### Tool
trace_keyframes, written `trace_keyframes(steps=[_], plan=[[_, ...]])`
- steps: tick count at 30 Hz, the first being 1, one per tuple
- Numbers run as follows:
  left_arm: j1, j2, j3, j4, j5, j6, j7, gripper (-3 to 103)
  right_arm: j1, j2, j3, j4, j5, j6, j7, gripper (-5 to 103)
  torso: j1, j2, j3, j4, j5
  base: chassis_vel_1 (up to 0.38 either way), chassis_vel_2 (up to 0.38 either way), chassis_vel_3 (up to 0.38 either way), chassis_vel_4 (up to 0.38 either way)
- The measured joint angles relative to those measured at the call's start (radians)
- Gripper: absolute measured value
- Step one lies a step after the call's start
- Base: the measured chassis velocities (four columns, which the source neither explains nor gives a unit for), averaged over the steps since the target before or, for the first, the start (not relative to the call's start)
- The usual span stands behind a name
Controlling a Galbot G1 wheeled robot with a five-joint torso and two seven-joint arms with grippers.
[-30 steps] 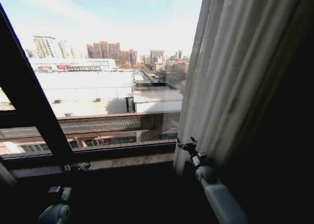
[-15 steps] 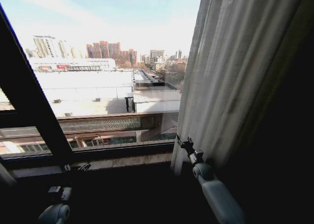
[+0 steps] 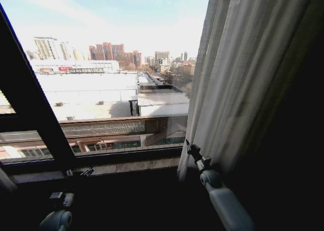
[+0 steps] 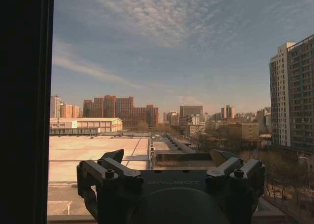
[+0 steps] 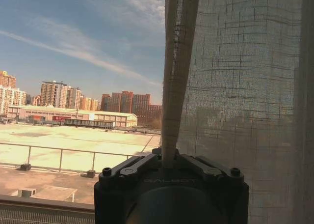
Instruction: Open the curtains by pulling them apart, changing their state from closed to fully open.
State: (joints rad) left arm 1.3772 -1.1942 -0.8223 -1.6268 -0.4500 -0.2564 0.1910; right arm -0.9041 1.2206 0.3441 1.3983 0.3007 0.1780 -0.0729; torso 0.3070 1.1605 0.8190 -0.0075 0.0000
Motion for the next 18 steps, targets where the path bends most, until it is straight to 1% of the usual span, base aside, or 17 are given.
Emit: trace_keyframes(steps=[4, 7, 14, 18], plan=[[0.000, 0.000, 0.000, 0.000, 0.000, 0.000, 0.000, 99, -0.001, -0.003, 0.008, 0.000, 0.008, 0.000, -0.042, 0, 0.000, 0.000, 0.000, 0.0000, 0.0000, 0.000, 0.000, 0.000, 0.000], [0.000, 0.000, 0.000, 0.000, 0.000, 0.000, 0.000, 99, -0.002, -0.006, 0.014, 0.000, 0.012, -0.006, -0.055, 0, 0.000, 0.000, 0.000, 0.0000, 0.0000, 0.000, 0.000, 0.000, 0.000], [0.000, 0.000, 0.000, 0.000, 0.000, 0.000, 0.000, 99, -0.007, -0.013, 0.024, 0.000, 0.014, -0.010, -0.057, 0, 0.000, 0.000, 0.000, 0.0001, 0.0000, -0.019, -0.018, 0.022, 0.015], [0.000, 0.000, 0.000, 0.000, 0.000, 0.000, 0.000, 99, -0.010, -0.018, 0.034, -0.006, 0.015, -0.011, -0.057, 0, 0.000, 0.000, 0.000, 0.0001, -0.0001, -0.104, -0.110, 0.102, 0.082]])
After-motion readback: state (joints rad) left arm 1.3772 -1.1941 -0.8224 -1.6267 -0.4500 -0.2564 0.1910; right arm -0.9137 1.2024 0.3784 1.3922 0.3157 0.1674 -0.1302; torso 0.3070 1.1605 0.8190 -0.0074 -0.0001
